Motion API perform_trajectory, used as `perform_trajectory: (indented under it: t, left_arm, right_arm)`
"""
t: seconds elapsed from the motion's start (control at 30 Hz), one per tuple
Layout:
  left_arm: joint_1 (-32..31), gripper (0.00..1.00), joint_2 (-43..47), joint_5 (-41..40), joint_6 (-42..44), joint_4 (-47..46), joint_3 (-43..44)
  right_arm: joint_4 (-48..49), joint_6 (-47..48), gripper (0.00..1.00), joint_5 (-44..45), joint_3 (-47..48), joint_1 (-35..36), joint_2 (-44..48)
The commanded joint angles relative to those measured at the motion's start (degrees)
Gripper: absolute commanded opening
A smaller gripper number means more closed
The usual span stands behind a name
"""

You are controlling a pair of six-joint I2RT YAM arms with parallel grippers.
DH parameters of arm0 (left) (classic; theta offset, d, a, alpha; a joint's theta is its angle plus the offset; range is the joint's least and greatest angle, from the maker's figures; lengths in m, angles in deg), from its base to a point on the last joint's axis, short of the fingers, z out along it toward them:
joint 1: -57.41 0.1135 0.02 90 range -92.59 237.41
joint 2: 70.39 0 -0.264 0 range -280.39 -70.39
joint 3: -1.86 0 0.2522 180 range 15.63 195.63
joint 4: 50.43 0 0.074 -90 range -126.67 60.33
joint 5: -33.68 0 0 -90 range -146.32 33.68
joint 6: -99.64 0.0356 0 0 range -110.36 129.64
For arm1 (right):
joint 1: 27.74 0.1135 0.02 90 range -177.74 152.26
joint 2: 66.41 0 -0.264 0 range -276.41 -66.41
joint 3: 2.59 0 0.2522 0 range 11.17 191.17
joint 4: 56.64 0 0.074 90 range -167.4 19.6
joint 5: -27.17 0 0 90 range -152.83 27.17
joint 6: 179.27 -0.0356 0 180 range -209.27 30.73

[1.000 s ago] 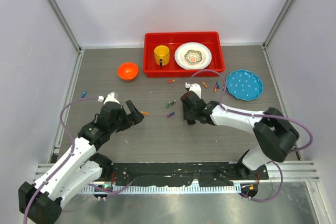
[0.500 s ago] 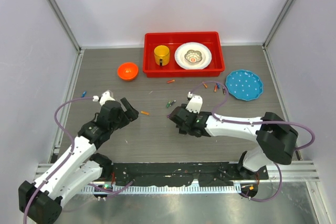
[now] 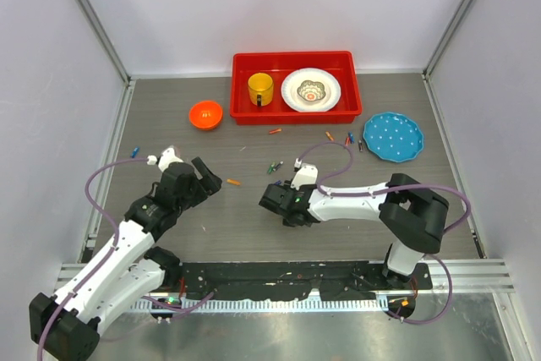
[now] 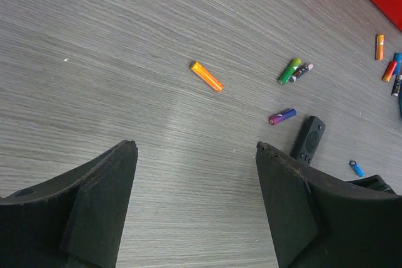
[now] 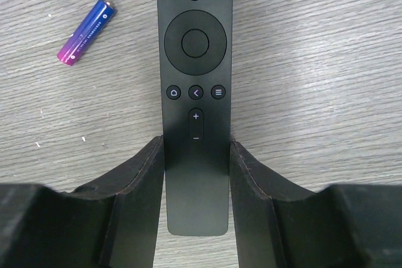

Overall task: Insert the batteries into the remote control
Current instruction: Place the remote control at the center of the board.

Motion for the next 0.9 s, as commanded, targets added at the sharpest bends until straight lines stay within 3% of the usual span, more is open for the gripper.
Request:
perform_trajectory:
  t: [0.0, 0.07, 0.17, 0.33, 0.53, 0.67, 0.77, 0.87]
  left_arm:
    - [-0.1, 0.80, 0.6, -1.1, 0.2, -0.1, 2.0]
    - [-0.1, 0.80, 0.7, -0.9, 0.7, -0.1, 1.8]
    - [-0.1, 0.82, 0.3, -0.5, 1.4, -0.1, 1.9]
    - [-0.1, 0.86, -0.9, 0.0, 1.8, 0.1, 2.1]
    - [-0.2, 0.91, -3.3, -0.1, 4.1, 0.4, 4.3]
    - [-1.1, 1.00, -7.3, 0.5, 6.7, 0.7, 8.2]
    - [-6.5, 1.00, -12.6, -2.1, 5.7, -0.7, 11.1]
    - [-19.3, 1.00, -21.2, -8.6, 3.6, -4.0, 14.7]
  right_arm:
    - [-1.1, -3.1, 0.01, 1.6, 2.8, 0.7, -1.7]
    - [-1.1, -2.1, 0.12, 1.4, 3.1, 0.7, -2.1]
    - [-1.1, -1.6, 0.44, 1.3, 2.8, 0.7, -2.0]
    - [-0.2, -0.5, 0.73, 1.1, 2.1, 0.7, 0.1]
    - [-3.2, 2.5, 0.87, 3.6, 4.2, 0.6, 6.6]
    - [-7.7, 9.5, 0.92, 13.4, 2.9, 0.5, 19.1]
    - [-8.1, 18.2, 0.92, 16.9, -0.7, -0.5, 30.7]
    - [-8.1, 22.3, 0.92, 20.4, -5.4, -0.6, 41.9]
